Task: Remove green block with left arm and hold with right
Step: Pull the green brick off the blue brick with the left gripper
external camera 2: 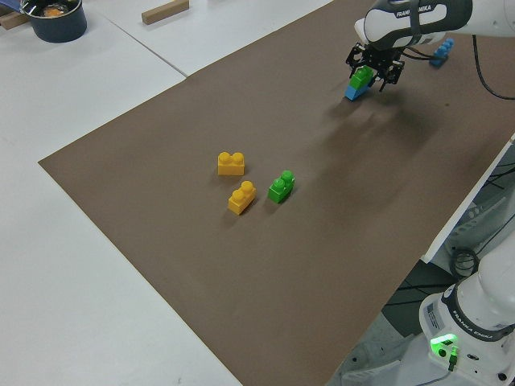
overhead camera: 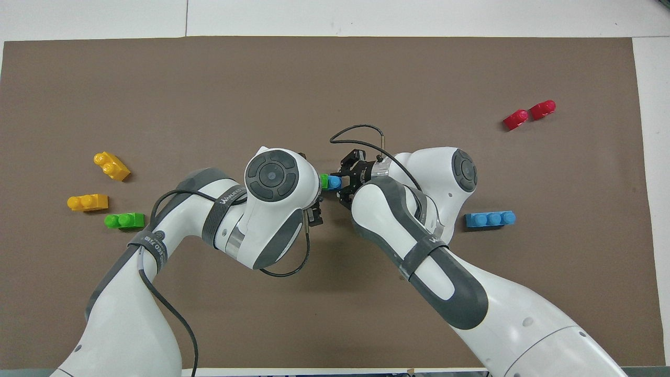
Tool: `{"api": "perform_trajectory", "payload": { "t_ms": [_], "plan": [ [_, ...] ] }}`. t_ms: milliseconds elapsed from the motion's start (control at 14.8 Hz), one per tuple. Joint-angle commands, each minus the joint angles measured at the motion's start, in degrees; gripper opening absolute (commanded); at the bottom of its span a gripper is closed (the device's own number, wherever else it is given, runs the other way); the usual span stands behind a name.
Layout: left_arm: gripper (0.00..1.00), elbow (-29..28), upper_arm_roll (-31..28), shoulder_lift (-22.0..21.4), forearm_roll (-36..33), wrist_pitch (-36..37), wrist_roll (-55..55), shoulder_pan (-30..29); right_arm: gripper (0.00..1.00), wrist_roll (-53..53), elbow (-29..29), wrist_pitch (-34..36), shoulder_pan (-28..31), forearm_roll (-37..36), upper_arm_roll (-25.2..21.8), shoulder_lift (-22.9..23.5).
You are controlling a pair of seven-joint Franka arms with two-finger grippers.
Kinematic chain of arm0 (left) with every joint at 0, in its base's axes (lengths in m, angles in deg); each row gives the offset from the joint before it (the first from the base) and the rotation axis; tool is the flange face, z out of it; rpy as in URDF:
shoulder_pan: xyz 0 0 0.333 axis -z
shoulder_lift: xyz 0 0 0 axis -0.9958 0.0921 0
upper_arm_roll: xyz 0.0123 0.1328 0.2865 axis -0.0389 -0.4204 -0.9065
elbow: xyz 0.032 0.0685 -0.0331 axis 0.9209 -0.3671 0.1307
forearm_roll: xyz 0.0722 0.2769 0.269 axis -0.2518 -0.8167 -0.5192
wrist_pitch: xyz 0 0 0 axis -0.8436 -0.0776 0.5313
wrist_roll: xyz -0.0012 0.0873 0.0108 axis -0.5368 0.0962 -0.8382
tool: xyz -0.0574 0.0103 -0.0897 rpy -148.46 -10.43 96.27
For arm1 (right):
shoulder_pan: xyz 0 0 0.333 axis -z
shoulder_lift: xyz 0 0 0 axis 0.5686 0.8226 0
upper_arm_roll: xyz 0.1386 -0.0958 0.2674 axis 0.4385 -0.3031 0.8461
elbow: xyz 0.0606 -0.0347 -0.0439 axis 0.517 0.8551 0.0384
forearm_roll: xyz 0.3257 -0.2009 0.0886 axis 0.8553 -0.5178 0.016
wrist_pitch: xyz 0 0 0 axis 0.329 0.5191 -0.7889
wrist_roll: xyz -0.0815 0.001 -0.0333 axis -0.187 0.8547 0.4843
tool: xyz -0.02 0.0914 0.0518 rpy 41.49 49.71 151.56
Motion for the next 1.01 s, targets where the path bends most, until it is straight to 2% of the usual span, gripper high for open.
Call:
{"api": "perform_trajectory", "payload": {
  "t_ms": [0,135,608,945],
  "plan": [
    [0.7,0.3,-0.5,0.5,-1.4,-0.9,-1.5,0.5,0.0,0.2,-1.3,0.1,0.5,1.5,0.2,0.9],
    [0.0,0.3,-0.5,0.5,-2.3,-1.0,-1.0,0.4,0.0,0.2,-1.3,0.0,0.5,1.5,0.1,0.9],
    [0.0,0.9,-0.5,0.4,-2.3,-1.0,-1.0,0.0,0.0,-0.3,-1.4,-1.0,0.3,1.4,0.1,1.2],
    [0.0,2.1,-0.5,-4.6,-1.9,4.2,-0.9,-2.3,0.0,-0.4,-1.4,-1.0,0.3,1.4,0.1,1.3]
  ]
}}
